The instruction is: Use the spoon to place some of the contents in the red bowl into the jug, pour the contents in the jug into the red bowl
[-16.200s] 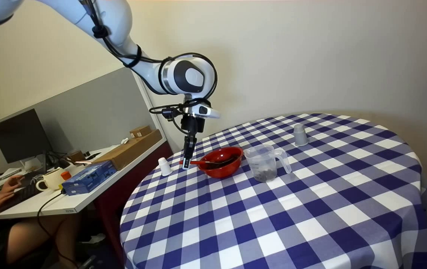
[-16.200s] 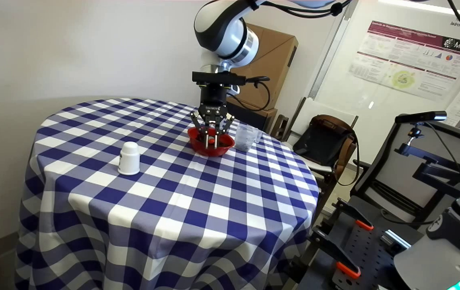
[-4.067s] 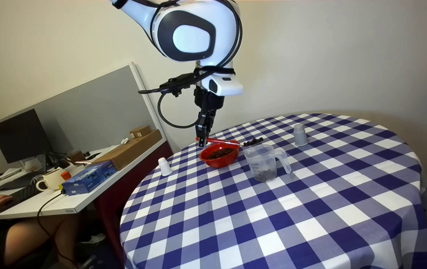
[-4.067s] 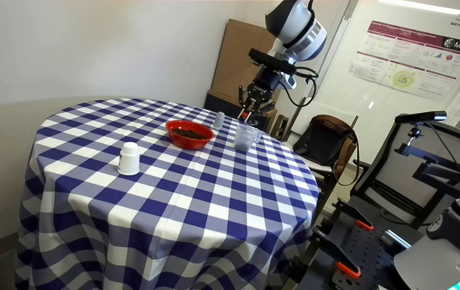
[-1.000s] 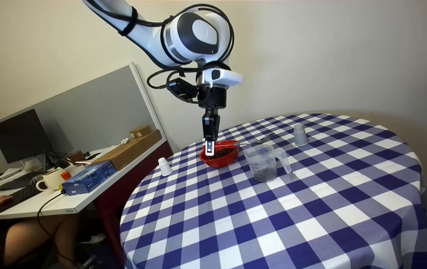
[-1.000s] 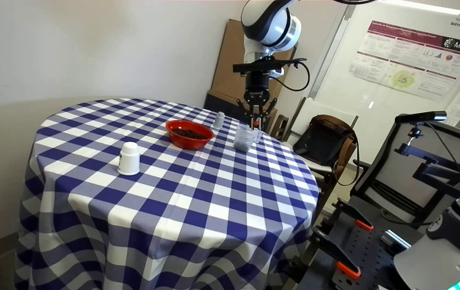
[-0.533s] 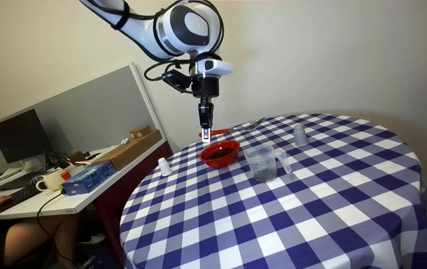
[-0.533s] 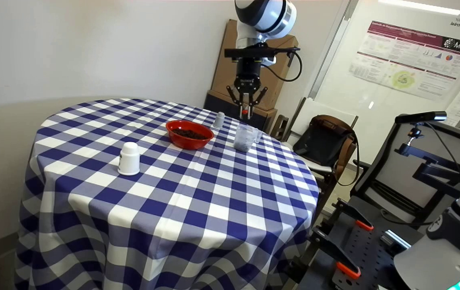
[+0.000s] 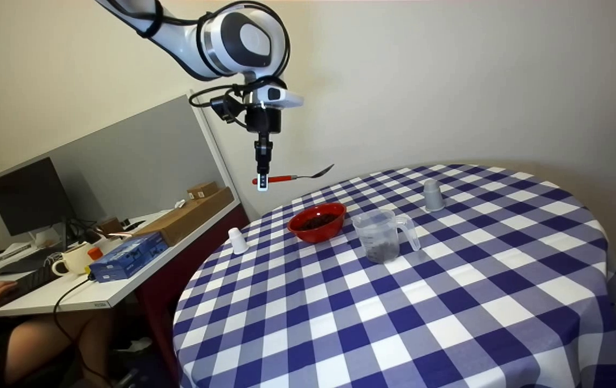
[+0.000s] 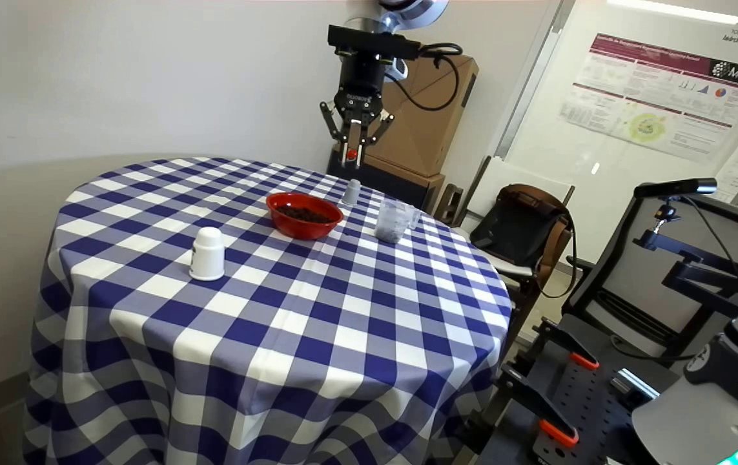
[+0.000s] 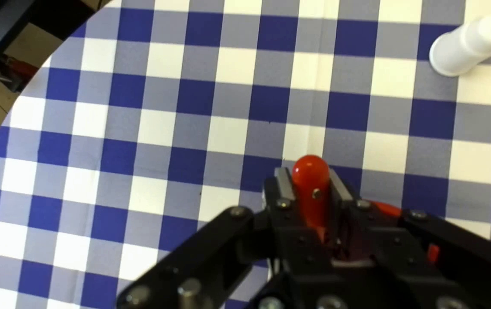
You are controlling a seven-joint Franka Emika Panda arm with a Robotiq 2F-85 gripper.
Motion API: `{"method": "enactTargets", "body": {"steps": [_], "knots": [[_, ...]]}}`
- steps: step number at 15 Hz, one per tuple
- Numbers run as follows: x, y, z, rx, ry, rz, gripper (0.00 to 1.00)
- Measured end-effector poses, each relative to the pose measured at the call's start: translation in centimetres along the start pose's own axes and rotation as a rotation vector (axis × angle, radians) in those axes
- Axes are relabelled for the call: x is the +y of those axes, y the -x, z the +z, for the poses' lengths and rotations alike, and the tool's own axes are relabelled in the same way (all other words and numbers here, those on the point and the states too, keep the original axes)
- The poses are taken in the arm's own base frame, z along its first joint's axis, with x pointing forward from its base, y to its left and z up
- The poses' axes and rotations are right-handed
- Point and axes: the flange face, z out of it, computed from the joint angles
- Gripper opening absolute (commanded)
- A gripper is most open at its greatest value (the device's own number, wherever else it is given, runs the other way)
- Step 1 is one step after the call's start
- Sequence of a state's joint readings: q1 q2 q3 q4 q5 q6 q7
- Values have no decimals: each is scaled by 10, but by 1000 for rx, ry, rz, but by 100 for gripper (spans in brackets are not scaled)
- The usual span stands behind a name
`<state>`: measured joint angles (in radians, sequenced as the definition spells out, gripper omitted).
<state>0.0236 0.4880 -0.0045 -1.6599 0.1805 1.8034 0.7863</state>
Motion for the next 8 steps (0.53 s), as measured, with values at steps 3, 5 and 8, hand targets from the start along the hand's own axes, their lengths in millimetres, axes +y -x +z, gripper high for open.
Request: {"method": "enactTargets", "body": {"steps": [3,5,8], "knots": [[-16,7,9,-100,16,-78,9],[-24,3,15,-155,33,-123,9],[-32,-12,23,-228,56,-164,9]]}}
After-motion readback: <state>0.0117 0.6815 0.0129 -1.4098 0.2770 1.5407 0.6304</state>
